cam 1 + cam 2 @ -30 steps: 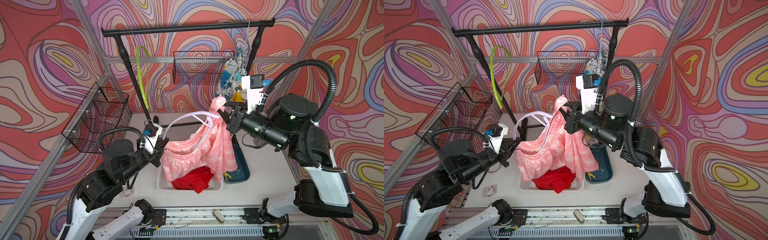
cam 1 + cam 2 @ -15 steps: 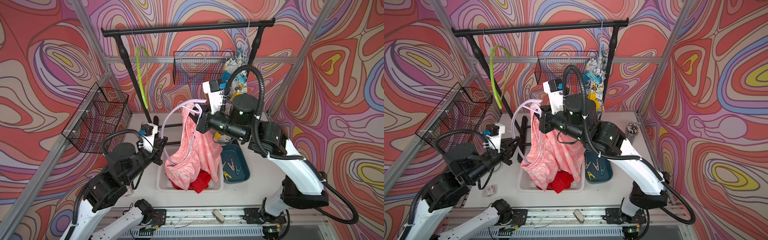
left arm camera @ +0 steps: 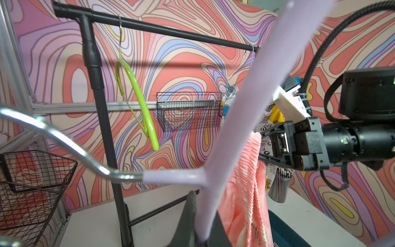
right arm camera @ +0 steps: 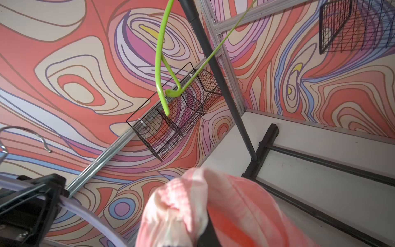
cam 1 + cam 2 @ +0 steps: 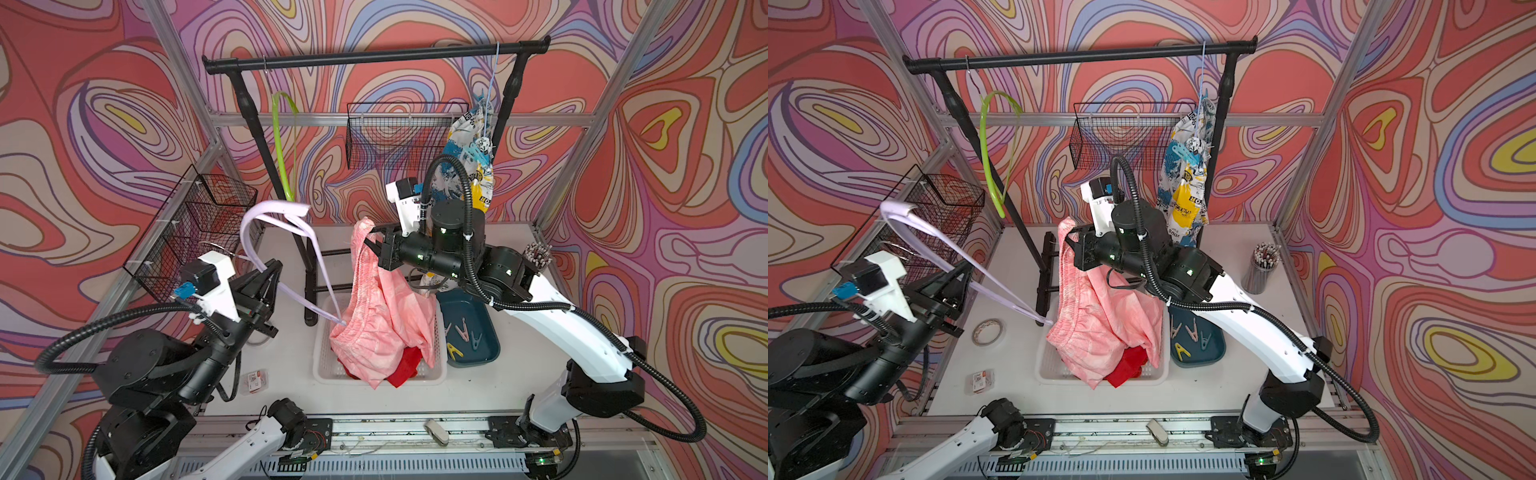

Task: Remove the clothespins securing shorts to the hanger
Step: Remove the shorts from the hanger, then place the shorts in the basket.

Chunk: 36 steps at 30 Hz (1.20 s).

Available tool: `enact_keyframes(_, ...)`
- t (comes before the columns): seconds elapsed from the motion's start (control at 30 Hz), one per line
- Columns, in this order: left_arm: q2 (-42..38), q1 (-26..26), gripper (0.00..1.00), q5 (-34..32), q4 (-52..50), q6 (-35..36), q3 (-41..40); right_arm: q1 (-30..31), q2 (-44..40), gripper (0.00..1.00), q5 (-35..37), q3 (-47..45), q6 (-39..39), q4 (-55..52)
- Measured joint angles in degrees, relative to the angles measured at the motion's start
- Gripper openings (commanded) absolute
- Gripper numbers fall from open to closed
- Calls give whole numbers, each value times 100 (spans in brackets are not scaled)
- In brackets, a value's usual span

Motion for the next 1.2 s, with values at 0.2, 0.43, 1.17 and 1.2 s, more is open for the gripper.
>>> enact_keyframes(0.2,-15,0,0,-208,-162,31,118,-7,-446,0,693,-557,-79,149)
enact_keyframes(0.43,9,0,0,-348,-352,26,118,-11,-874,0,1781,-584,-588,168)
enact_keyframes(1.17,-90,0,0,-415,-570,-31,-15,133,503,0,33,-1390,385,1209)
enact_keyframes(1.2,-94,0,0,-426,-581,-31,-15,210,678,0,-81,-1390,431,1274)
